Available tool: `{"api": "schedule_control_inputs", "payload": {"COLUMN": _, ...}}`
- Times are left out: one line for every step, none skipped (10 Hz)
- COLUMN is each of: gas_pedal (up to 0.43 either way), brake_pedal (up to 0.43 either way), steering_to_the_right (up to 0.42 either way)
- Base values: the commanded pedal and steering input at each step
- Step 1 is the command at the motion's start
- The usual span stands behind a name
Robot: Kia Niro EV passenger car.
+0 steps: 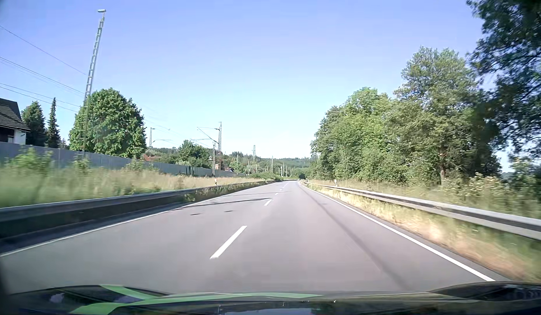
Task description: Follow the waypoints while adhering to traffic rules and regulations
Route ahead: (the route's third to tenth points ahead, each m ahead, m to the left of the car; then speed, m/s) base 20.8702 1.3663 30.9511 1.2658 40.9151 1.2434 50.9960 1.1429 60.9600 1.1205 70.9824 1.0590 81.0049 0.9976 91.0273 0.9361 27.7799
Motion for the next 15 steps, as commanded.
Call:
{"api": "schedule_control_inputs", "payload": {"gas_pedal": 0.248, "brake_pedal": 0.000, "steering_to_the_right": 0.000}}
{"api": "schedule_control_inputs", "payload": {"gas_pedal": 0.248, "brake_pedal": 0.000, "steering_to_the_right": 0.000}}
{"api": "schedule_control_inputs", "payload": {"gas_pedal": 0.268, "brake_pedal": 0.000, "steering_to_the_right": 0.000}}
{"api": "schedule_control_inputs", "payload": {"gas_pedal": 0.268, "brake_pedal": 0.000, "steering_to_the_right": 0.000}}
{"api": "schedule_control_inputs", "payload": {"gas_pedal": 0.268, "brake_pedal": 0.000, "steering_to_the_right": 0.000}}
{"api": "schedule_control_inputs", "payload": {"gas_pedal": 0.260, "brake_pedal": 0.000, "steering_to_the_right": 0.000}}
{"api": "schedule_control_inputs", "payload": {"gas_pedal": 0.248, "brake_pedal": 0.000, "steering_to_the_right": 0.000}}
{"api": "schedule_control_inputs", "payload": {"gas_pedal": 0.248, "brake_pedal": 0.000, "steering_to_the_right": 0.000}}
{"api": "schedule_control_inputs", "payload": {"gas_pedal": 0.248, "brake_pedal": 0.000, "steering_to_the_right": 0.001}}
{"api": "schedule_control_inputs", "payload": {"gas_pedal": 0.260, "brake_pedal": 0.000, "steering_to_the_right": 0.001}}
{"api": "schedule_control_inputs", "payload": {"gas_pedal": 0.260, "brake_pedal": 0.000, "steering_to_the_right": 0.000}}
{"api": "schedule_control_inputs", "payload": {"gas_pedal": 0.280, "brake_pedal": 0.000, "steering_to_the_right": 0.001}}
{"api": "schedule_control_inputs", "payload": {"gas_pedal": 0.280, "brake_pedal": 0.000, "steering_to_the_right": 0.000}}
{"api": "schedule_control_inputs", "payload": {"gas_pedal": 0.287, "brake_pedal": 0.000, "steering_to_the_right": 0.000}}
{"api": "schedule_control_inputs", "payload": {"gas_pedal": 0.299, "brake_pedal": 0.000, "steering_to_the_right": 0.000}}
